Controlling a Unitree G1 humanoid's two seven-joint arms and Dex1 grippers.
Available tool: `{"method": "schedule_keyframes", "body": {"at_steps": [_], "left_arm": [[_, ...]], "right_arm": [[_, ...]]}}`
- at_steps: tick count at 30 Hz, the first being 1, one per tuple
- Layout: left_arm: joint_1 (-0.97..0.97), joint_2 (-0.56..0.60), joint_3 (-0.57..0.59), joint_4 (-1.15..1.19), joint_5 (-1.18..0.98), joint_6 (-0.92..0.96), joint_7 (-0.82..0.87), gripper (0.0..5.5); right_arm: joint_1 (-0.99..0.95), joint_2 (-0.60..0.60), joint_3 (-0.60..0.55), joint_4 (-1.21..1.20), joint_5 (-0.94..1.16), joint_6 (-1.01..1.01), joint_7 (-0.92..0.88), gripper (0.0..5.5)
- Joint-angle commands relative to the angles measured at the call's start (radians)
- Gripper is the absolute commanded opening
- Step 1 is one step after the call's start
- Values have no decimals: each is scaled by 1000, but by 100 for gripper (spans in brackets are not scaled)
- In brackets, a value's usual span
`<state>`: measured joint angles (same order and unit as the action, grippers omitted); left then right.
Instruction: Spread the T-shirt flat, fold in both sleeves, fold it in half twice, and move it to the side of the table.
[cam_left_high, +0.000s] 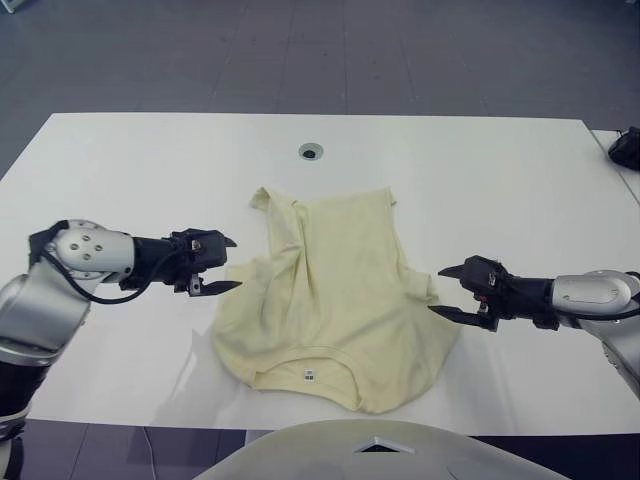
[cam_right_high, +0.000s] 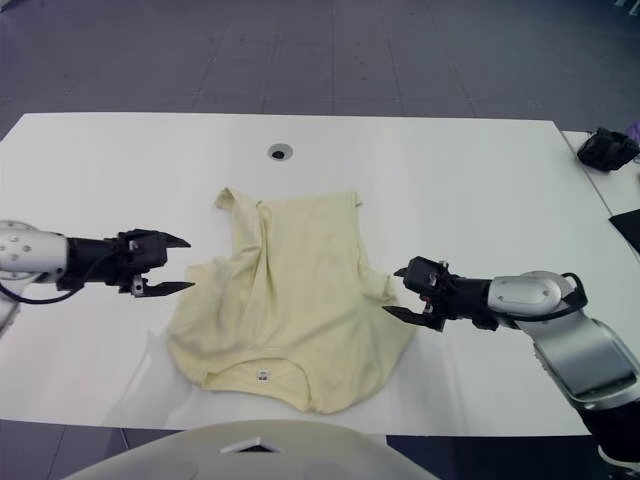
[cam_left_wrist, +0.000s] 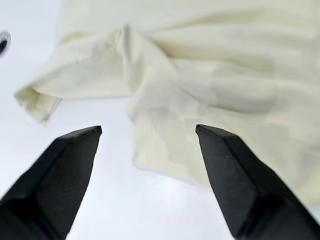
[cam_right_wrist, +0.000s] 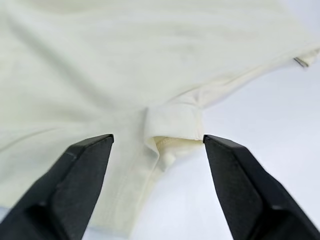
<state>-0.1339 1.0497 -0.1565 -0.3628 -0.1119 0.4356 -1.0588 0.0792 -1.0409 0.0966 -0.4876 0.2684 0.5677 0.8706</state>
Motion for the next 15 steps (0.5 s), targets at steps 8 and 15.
{"method": "schedule_keyframes", "body": {"at_steps": [8,15], "left_arm": [[-33,-88,-166,223,249,-140,90,534],[96,35,-97,169,232,-127,36,540]], "right_arm": [[-37,45,149,169,-220,-134,-9,520],[63,-32,130,152,-237,-139,43,540]]}}
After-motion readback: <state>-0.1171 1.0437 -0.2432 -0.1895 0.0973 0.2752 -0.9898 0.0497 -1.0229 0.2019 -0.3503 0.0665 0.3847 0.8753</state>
